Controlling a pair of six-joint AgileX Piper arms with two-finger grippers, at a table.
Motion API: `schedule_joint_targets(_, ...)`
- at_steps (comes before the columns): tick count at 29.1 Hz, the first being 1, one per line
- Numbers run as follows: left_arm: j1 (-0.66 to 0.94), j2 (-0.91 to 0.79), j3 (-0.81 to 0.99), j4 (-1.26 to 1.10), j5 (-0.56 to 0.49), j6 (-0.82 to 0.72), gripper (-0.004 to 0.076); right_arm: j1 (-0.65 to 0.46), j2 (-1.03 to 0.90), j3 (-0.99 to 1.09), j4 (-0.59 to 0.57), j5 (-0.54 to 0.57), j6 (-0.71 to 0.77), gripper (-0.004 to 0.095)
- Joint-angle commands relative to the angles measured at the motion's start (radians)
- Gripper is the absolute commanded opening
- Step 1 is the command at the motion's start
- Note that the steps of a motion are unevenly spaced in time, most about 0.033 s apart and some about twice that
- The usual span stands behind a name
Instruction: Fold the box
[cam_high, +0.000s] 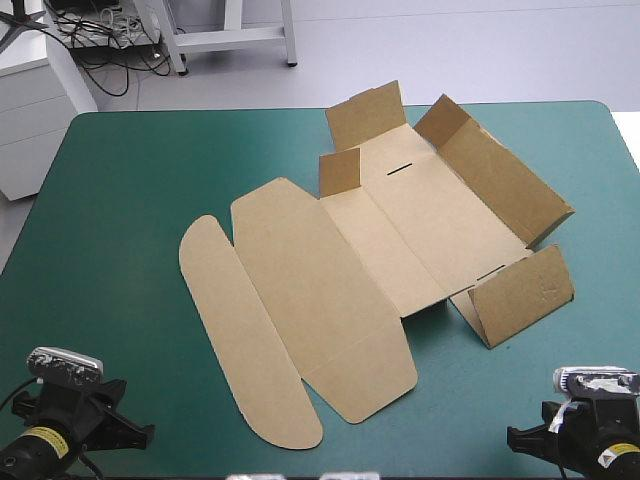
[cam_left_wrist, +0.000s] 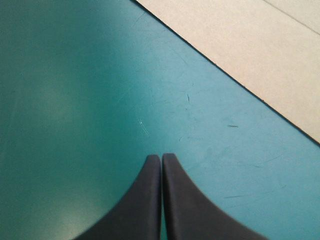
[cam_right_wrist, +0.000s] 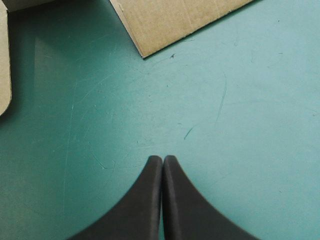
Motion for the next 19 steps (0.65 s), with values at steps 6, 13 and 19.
schedule_joint_targets(6, -0.003, 0.011, -0.029, 0.008, -0.054, -0.01, -0.001, 0.002, 0.013, -0.028, 0.011, -0.047, -0.002, -0.002)
schedule_joint_targets(13, -0.003, 0.011, -0.029, 0.008, -0.054, -0.01, -0.001, 0.002, 0.086, -0.139, 0.011, 0.012, 0.123, -0.002)
schedule_joint_targets(19, -0.003, 0.011, -0.029, 0.008, -0.054, -0.01, -0.001, 0.002, 0.219, -0.351, 0.02, 0.047, 0.176, -0.002)
